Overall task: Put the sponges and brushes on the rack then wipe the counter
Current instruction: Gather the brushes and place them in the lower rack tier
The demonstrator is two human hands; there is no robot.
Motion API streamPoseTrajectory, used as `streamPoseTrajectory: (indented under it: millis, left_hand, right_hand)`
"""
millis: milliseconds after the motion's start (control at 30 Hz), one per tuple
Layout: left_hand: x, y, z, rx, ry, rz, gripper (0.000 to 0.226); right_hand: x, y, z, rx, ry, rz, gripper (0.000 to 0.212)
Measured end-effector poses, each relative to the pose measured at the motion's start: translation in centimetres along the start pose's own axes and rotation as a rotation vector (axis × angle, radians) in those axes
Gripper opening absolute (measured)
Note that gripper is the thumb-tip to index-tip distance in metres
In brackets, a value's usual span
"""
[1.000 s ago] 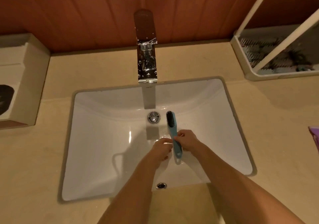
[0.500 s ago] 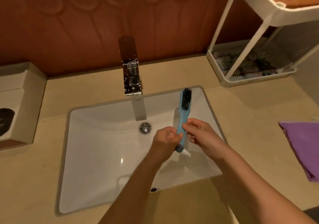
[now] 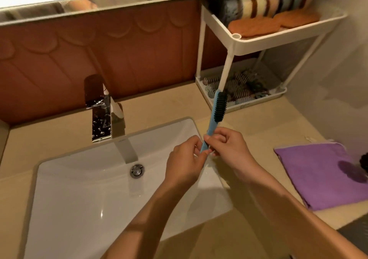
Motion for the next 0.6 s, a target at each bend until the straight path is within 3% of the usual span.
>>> streamPoseTrajectory:
  millis: [400,600]
  left_hand:
    - [6.5,-4.5,-4.3,-0.012,-0.150,-0.181,0.022]
    - [6.6,-4.8,-8.5,0.165,0.039,-0.123,0.041]
  right_hand:
    - [-0.9,7.8,-4.4,-0.021,-0.109,-0.056,0.006]
    - [-0.2,13.3,-9.8,0.060,-0.139,0.064,0.010]
Point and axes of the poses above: each hand's wrist, its own z-axis away from the middle knuckle, its own y-axis out of the back of the hand, x = y × z, the point moved 5 cm from there along -z, towards the middle knuckle, and after that the axes turned 5 degrees about -z, right-handed, at the moved point
